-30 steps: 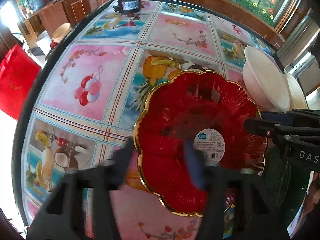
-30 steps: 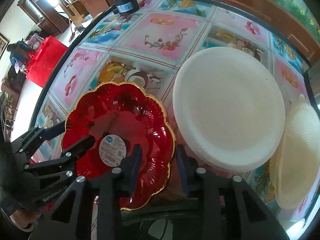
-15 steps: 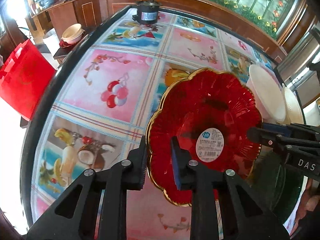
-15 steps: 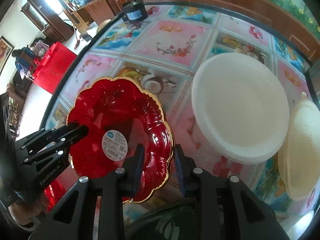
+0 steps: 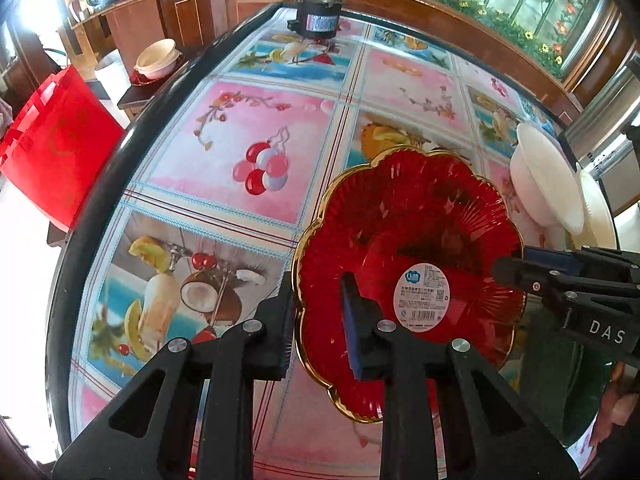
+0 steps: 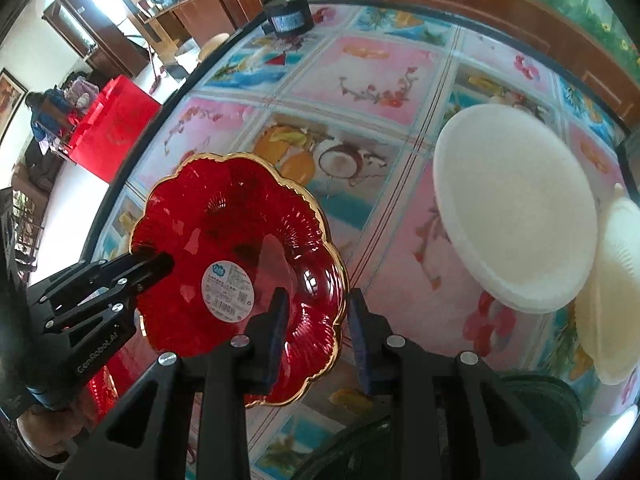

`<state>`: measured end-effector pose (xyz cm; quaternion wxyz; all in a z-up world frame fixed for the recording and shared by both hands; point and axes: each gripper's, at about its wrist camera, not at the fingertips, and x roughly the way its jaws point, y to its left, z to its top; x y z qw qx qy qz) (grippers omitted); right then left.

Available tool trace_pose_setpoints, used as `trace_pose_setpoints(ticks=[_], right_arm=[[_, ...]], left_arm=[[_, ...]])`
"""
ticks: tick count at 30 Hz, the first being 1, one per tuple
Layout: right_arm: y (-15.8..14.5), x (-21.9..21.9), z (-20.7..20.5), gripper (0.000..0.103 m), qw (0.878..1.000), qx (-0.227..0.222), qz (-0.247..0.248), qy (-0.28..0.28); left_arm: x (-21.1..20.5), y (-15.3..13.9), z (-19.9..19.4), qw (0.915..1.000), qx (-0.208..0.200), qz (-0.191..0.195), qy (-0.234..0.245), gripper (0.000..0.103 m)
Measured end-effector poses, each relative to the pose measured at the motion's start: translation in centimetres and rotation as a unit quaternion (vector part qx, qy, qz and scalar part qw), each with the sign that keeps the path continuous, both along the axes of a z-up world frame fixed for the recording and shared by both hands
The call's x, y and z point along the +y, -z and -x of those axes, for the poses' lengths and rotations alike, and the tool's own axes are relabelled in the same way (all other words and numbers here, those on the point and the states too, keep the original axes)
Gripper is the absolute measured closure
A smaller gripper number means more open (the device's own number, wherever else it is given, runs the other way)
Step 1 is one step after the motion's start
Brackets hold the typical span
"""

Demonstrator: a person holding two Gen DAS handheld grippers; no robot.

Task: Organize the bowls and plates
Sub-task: 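Carry the labelled red plate with both grippers onto the large red plate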

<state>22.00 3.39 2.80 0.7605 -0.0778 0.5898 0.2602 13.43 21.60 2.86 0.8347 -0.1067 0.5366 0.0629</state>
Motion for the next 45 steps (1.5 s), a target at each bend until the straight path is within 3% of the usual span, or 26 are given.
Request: trace_pose_setpoints(ticks=[4, 10, 14, 19, 27, 34, 45], right_arm=[[0.9, 0.1, -0.5, 0.071, 0.999, 0.031, -0.004, -0.009], [1.2, -0.2, -0.2, 0.071, 1.000, 0.026, 0.005, -0.012], [1.0, 0.5, 0.7, 0.074, 1.000, 0.014, 0.010, -0.019], [-0.6, 0.0, 1.7, 0.074, 1.000, -0.003, -0.012, -0.013], [-2.8, 0.0, 2.7, 0.074, 0.999, -0.021, -0.025, -0.005], [-2.7, 0.5, 3.6, 0.074, 0.999, -0.010, -0.047, -0.003], [-7.5, 2.0, 8.0, 0.073, 0.997, -0.052, -0.059, -0.021]], left_arm=[[0.2, 0.3, -0.1, 1.0000, 0.008, 0.001, 0.004, 0.082], [0.1, 1.0, 0.3, 0.9996, 0.024, 0.007, 0.008, 0.082], [-1.0, 0.7, 0.6, 0.9993, 0.017, -0.025, 0.022, 0.080], [-0.1, -0.4, 1.0, 0.9998, 0.007, -0.011, 0.013, 0.080], [0.2, -2.6, 2.3, 0.9997, -0.012, -0.019, 0.003, 0.080], [1.3, -2.8, 3.8, 1.0000, -0.005, -0.003, -0.003, 0.080], [2.6, -7.8, 8.8, 0.9987, -0.048, -0.010, -0.016, 0.080]])
